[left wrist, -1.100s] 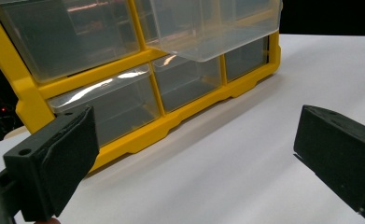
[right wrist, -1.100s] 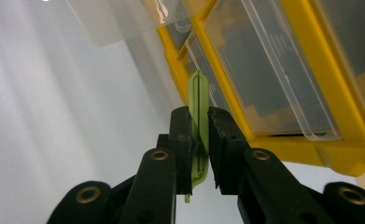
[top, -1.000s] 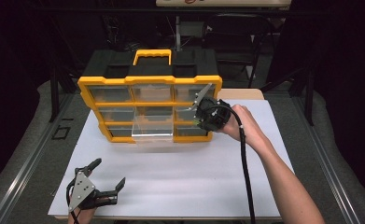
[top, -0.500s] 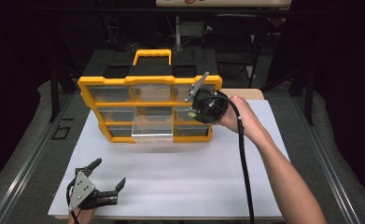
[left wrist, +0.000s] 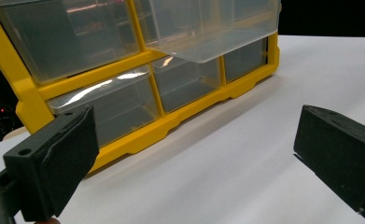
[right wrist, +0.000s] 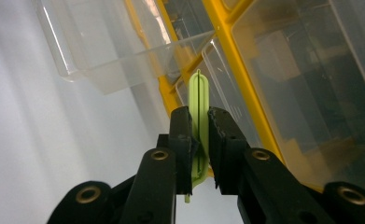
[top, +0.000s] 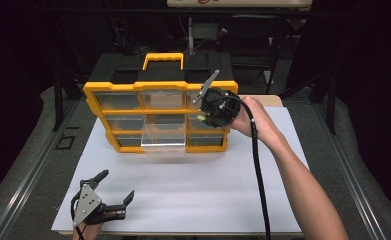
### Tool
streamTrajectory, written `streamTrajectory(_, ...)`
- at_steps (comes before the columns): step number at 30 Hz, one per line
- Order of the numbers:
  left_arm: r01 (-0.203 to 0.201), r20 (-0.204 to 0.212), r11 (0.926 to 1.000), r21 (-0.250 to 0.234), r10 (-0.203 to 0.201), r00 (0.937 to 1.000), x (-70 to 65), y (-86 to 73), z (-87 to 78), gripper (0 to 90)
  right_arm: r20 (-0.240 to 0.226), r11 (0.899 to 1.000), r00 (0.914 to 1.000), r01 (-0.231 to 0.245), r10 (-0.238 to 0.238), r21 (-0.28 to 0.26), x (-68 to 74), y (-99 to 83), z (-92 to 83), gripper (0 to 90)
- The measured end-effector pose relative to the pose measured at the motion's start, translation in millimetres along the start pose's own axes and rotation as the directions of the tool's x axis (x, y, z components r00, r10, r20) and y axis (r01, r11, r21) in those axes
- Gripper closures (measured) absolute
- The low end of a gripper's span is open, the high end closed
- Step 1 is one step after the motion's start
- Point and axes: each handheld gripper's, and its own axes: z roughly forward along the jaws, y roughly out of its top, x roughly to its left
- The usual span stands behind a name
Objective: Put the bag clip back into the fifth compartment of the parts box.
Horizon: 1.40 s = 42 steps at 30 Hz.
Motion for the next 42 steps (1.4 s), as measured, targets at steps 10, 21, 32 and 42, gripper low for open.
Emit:
streamTrajectory(10, 0.000, 0.000, 1.0000, 0.003, 0.000, 1.0000, 0.0, 0.0, 0.1, 0.0, -0.008, 1.000, 0.9999, 0.007, -0.007, -0.015, -1.7, 11.7, -5.6, 80.1)
streamTrajectory(21, 0.003, 0.001, 1.0000, 0.002, -0.003, 1.0000, 0.2, -0.2, 0.1, 0.0, -0.020, 1.000, 0.9994, 0.026, -0.027, -0.017, 1.3, 26.0, -4.7, 80.1)
streamTrajectory(32, 0.003, -0.002, 1.0000, 0.001, -0.003, 1.0000, 0.7, -0.3, -0.5, 0.0, -0.040, 0.999, 0.9980, 0.048, -0.049, -0.022, 6.2, 41.3, 0.2, 80.1)
streamTrajectory(42, 0.001, 0.000, 1.0000, 0.004, -0.001, 1.0000, 0.8, -0.2, -0.7, 0.0, -0.055, 0.997, 0.9957, 0.074, -0.075, -0.021, 12.6, 58.2, 4.6, 80.1)
